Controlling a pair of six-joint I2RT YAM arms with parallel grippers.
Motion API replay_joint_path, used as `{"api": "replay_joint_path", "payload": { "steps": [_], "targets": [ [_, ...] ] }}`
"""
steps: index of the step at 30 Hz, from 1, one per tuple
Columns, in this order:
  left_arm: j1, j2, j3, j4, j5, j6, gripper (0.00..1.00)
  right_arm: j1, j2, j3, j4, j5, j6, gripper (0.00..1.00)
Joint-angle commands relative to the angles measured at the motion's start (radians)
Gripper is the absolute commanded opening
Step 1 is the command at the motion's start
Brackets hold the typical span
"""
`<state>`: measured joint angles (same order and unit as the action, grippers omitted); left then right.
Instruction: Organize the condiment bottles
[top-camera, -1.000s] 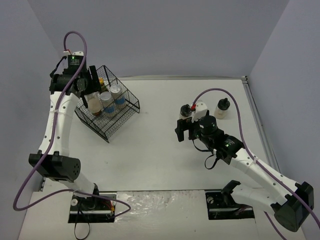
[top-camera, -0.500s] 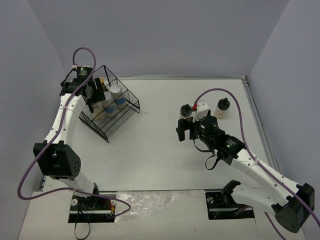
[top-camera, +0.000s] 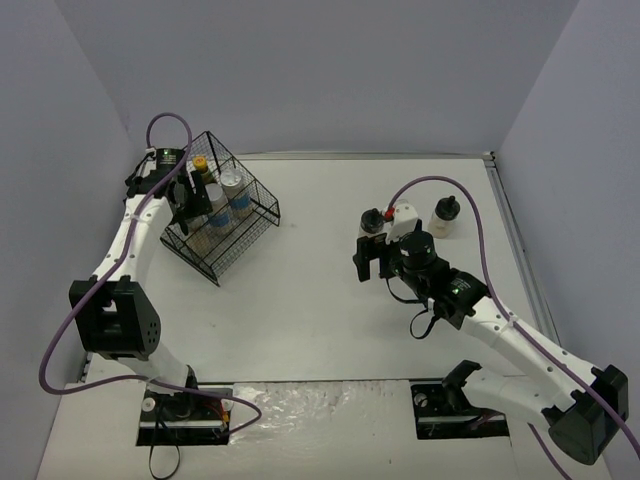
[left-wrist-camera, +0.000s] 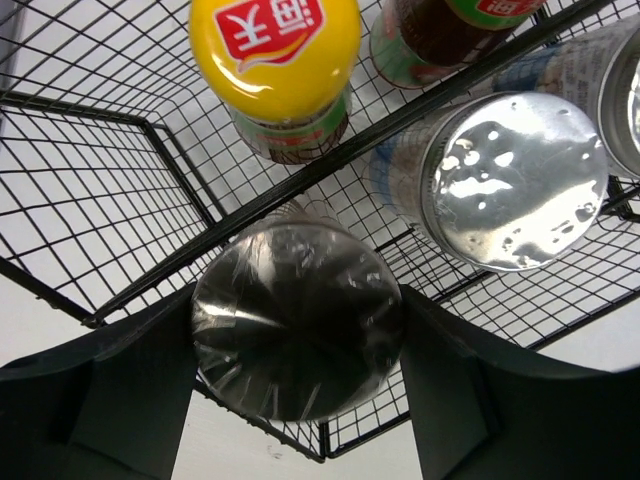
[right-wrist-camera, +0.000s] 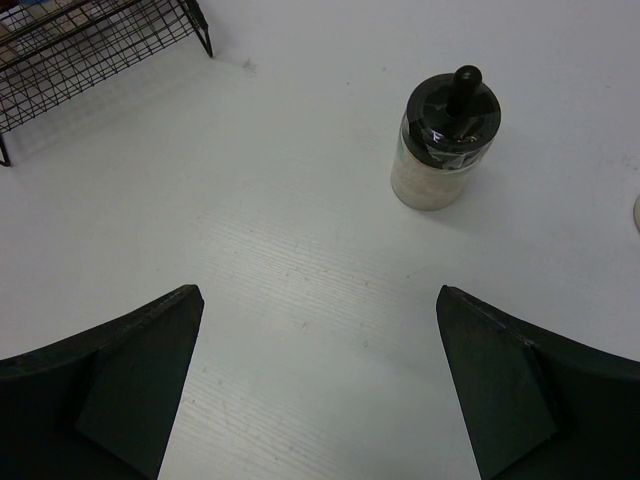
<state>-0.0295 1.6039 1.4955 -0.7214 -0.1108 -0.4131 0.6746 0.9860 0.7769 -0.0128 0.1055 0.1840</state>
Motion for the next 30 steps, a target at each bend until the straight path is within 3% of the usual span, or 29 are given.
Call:
{"api": "replay_joint_path", "payload": {
  "steps": [1,3,5,15,20,23,25,30],
  "targets": [
    [-0.003,-0.073,0.045,0.004,0.031,-0.027,0.81,-0.006,0.013,0.022,0.045,0.034,0.007,1.00],
    [-0.003,-0.081,0.058,-0.009,0.030,-0.028,0.94,-0.006,0.017,0.029,0.045,0.030,0.011,1.00],
    [-0.003,-0.094,0.076,-0.036,0.038,-0.029,0.97,-0.007,0.023,0.038,0.045,0.028,0.011,1.00],
    [-0.017,-0.212,0.119,-0.113,0.198,-0.057,0.97,-0.042,0.029,0.053,0.043,0.068,0.040,1.00],
    [-0.069,-0.353,-0.020,-0.019,0.337,0.002,0.97,-0.105,0.062,0.038,0.052,0.045,0.048,1.00],
    [-0.087,-0.446,-0.135,0.064,0.381,0.018,0.97,-0.194,0.136,0.058,0.097,-0.057,0.052,0.99],
    [-0.090,-0.490,-0.196,0.074,0.393,0.026,0.97,-0.257,0.204,0.077,0.136,-0.140,0.048,0.99],
    [-0.093,-0.556,-0.276,0.046,0.369,0.069,0.97,-0.289,0.400,0.217,0.161,-0.174,-0.041,1.00]
  ]
}}
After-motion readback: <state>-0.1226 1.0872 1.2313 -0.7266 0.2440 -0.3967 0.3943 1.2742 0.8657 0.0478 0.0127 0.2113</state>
